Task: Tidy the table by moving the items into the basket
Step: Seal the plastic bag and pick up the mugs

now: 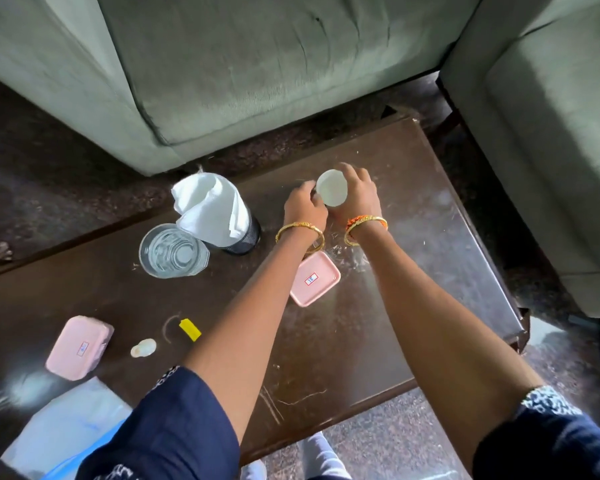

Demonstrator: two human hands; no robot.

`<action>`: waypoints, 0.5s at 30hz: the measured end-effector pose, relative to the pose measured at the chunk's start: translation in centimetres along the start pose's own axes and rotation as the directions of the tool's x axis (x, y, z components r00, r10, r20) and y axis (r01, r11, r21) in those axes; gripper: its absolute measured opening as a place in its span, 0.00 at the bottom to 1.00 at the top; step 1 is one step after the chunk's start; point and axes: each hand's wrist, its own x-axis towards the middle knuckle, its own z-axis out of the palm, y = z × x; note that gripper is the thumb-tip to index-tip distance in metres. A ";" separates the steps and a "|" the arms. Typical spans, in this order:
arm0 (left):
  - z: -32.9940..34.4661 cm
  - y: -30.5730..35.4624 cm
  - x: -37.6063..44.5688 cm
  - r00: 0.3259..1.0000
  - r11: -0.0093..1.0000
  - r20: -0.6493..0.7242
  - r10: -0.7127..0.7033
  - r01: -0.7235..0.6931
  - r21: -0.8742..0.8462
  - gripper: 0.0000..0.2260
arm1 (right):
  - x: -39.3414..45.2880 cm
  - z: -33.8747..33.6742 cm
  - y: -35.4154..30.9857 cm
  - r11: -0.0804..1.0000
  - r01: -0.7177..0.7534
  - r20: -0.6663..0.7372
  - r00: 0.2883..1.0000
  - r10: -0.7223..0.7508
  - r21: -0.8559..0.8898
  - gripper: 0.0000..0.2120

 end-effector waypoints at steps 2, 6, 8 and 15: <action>-0.3 0.1 -0.1 1.000 0.999 -0.008 -0.025 0.025 -0.027 0.13 | -0.7 -0.7 0.0 0.999 0.000 -0.006 1.000 0.000 0.038 0.36; -2.2 -0.6 -2.9 0.999 0.990 -0.015 -0.052 0.050 -0.132 0.12 | -4.7 -2.6 -1.2 0.991 0.028 -0.044 0.999 -0.022 0.132 0.35; -3.5 -1.8 -5.2 0.993 0.952 0.018 -0.119 0.119 -0.283 0.10 | -7.9 -3.1 -2.3 0.979 0.068 -0.069 0.996 -0.056 0.191 0.34; -12.3 -9.8 -16.0 0.921 0.666 -0.047 -0.387 0.243 -0.706 0.08 | -20.3 0.6 -9.2 0.946 0.139 0.120 0.976 -0.180 0.293 0.31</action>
